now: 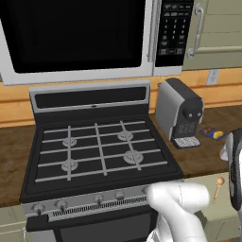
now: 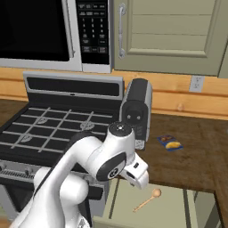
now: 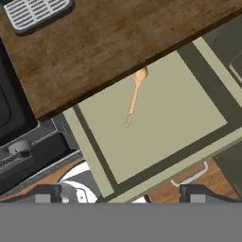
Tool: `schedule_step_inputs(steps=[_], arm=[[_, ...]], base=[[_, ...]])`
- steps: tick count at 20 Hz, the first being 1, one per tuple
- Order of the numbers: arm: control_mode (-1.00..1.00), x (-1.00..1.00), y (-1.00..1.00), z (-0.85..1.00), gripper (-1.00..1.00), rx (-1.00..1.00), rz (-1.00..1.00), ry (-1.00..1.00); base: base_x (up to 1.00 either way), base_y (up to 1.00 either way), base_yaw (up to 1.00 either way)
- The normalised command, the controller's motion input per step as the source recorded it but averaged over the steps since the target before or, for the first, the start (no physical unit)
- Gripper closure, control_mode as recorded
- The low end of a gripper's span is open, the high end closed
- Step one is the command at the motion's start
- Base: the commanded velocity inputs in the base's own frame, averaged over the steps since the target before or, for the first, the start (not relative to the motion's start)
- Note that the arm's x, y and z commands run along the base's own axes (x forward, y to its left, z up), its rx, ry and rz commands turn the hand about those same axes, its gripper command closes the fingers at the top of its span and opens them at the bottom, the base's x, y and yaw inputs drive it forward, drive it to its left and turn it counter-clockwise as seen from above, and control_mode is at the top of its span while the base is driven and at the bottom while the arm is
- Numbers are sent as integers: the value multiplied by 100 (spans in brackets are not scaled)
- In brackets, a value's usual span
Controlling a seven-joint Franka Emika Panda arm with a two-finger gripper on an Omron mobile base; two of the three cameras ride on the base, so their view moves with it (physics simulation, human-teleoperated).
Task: Pick the wooden spoon from the drawer and place it on the counter.
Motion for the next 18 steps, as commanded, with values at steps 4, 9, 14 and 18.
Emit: schedule_step_inputs(steps=[4,9,14,18], arm=[[-100,-3,-75,-52,-100,1,-9,3],[-100,0,-47,-67,-100,-1,-1,13],[-100,-2,-34,-78,-100,-3,6,7],[-100,-3,-33,-32,-100,3,4,8]], base=[[0,0,0],[0,0,0],[0,0,0],[0,0,0]])
